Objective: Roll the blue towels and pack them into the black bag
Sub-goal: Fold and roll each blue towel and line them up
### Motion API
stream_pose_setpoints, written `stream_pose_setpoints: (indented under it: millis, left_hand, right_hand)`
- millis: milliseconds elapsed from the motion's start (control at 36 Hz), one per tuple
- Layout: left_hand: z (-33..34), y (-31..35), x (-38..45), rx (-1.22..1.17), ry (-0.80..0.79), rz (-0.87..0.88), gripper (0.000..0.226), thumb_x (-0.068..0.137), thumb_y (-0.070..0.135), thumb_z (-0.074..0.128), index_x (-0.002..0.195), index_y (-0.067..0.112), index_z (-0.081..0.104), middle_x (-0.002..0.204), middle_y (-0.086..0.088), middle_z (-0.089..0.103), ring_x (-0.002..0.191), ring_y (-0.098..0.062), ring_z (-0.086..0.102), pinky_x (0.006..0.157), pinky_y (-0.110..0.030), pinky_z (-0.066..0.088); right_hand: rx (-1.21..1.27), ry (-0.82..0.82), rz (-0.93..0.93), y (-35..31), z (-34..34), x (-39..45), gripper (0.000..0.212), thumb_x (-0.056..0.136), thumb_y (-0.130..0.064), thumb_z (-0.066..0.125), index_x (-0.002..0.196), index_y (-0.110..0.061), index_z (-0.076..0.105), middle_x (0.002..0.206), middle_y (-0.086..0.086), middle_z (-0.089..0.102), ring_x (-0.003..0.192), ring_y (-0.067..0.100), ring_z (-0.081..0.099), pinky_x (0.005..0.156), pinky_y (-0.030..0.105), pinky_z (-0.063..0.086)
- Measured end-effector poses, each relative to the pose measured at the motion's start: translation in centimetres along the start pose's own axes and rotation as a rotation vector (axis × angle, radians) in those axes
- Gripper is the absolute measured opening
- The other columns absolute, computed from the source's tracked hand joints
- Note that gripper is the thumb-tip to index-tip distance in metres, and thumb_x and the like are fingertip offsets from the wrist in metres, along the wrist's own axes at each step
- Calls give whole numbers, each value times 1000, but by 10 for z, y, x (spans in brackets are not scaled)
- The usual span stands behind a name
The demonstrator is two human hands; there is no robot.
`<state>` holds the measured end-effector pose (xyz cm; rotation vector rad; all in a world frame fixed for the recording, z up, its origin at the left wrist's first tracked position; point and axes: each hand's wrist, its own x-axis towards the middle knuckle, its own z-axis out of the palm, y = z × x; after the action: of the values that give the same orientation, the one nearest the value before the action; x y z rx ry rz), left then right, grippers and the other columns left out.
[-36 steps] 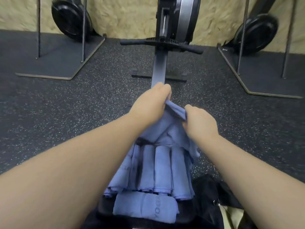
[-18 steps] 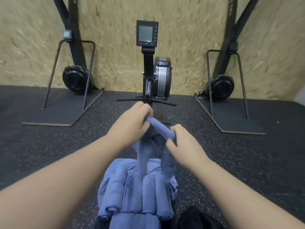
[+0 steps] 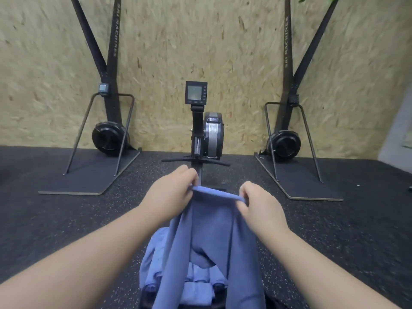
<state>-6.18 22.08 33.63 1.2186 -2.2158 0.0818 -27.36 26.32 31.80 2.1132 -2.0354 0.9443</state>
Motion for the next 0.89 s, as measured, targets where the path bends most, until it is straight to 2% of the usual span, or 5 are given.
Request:
stream_pose_setpoints:
  millis: [250,528,639,722,889]
  left_hand:
    - [-53,27,-39,10,-141,58,31,80,12,56,71,30,32,81,7,43,78,-18,47,73,-35,42]
    - [-105,45,-57,-24,-92,37,30,80,10,59,70,25,34,66,6,49,65,-16,43,64,-33,39]
    - [-118,44,-59,-63,-51,24,30,78,6,60,69,23,37,65,4,50,63,-19,43,62,-34,39]
    - [-124,40,-60,-72,-17,8,27,77,5,60,69,20,38,63,2,50,62,-20,43,62,-37,41]
    - [-135,35,-65,-98,33,-37,31,77,7,61,65,21,36,59,3,46,59,-18,37,56,-32,33]
  right_hand:
    - [-83,31,-82,-12,-47,-39,34,81,-10,53,64,-23,26,67,-4,37,75,19,36,52,28,21]
    - [-119,53,-302,-15,-101,-58,53,80,-11,66,62,-27,19,59,-7,30,64,22,33,51,28,22]
    - [-79,107,-416,-6,-113,-66,63,76,-48,73,64,-31,14,53,-12,23,50,3,23,46,28,21]
    - [-29,148,-387,-1,-118,-69,56,76,-67,58,65,-31,16,53,-11,25,49,2,24,48,24,22]
    - [24,100,-214,1,-121,-77,48,87,-46,60,64,-23,25,57,-6,35,53,10,32,54,32,27]
